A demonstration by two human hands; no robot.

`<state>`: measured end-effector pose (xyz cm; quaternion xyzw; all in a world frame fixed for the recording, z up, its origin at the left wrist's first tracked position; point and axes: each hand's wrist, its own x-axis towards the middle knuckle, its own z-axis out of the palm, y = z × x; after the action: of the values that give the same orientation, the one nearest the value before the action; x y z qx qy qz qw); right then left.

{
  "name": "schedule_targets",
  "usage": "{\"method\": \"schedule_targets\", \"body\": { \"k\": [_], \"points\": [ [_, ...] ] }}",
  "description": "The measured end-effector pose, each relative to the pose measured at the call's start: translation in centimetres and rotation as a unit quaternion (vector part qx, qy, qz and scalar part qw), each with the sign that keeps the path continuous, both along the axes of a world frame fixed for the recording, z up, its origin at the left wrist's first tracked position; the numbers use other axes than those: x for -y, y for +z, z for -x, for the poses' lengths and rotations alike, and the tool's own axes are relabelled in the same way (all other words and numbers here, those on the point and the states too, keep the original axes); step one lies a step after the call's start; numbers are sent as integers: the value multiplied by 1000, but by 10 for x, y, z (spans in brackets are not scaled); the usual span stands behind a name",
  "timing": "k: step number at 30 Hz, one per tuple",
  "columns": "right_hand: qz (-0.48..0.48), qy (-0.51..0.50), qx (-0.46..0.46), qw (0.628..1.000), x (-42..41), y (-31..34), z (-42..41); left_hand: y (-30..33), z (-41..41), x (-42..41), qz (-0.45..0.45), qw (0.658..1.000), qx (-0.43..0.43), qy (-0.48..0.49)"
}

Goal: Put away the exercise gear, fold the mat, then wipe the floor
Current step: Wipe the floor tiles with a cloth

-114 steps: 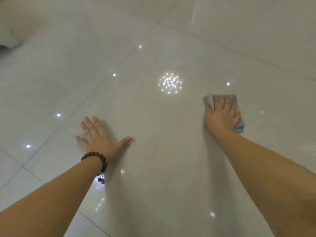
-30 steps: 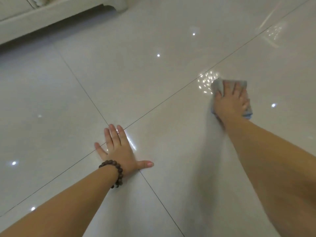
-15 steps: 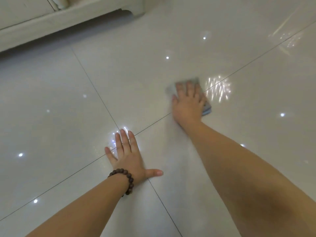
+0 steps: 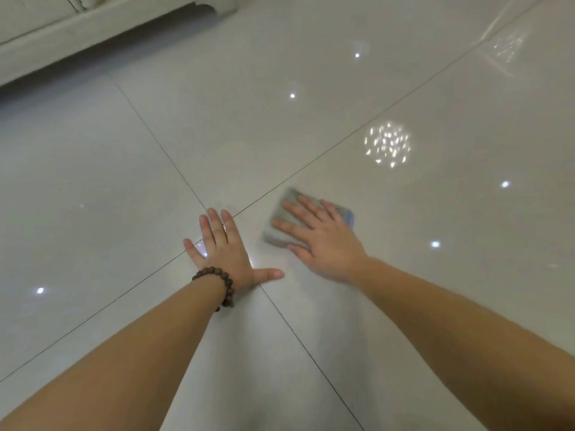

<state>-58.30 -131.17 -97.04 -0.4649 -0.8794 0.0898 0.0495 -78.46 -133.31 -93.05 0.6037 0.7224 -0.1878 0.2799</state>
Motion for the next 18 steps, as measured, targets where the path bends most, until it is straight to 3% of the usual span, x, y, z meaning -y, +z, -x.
{"method": "schedule_targets", "body": {
  "k": [1, 2, 4, 5, 6, 8, 10, 13, 15, 17, 18],
  "points": [
    [-5, -30, 14, 999, -14, -1, -30, 1, 0, 1, 1, 1000, 4, 1],
    [7, -127, 22, 992, -28, 0, -63, 3, -1, 1, 0, 1000, 8, 2],
    [56, -376, 14, 925, -46, 6, -125, 4, 1, 4, -19, 1000, 15, 5],
    [82, -458, -5, 885, -43, 9, -137, 4, 0, 7, -39, 999, 22, 5],
    [81, -483, -15, 872, -31, 11, -132, 4, -2, 12, -62, 997, 40, 6],
    [43, -393, -4, 919, 17, 5, -92, 3, -15, 37, -83, 992, 94, -3],
    [14, -199, -5, 980, 90, 0, -46, -1, -37, 77, -41, 990, 121, -62],
    [21, -21, 15, 999, 151, 4, -48, -11, -61, 114, 11, 989, 64, -133],
    [0, -68, 21, 997, 127, 0, -91, -13, -66, 114, 14, 991, 25, -131],
    [14, -258, 19, 966, 88, 1, -147, -12, -67, 110, 13, 991, 5, -131],
    [33, -368, 17, 929, 73, 2, -176, -11, -68, 110, 13, 991, 0, -136]
  ]
}}
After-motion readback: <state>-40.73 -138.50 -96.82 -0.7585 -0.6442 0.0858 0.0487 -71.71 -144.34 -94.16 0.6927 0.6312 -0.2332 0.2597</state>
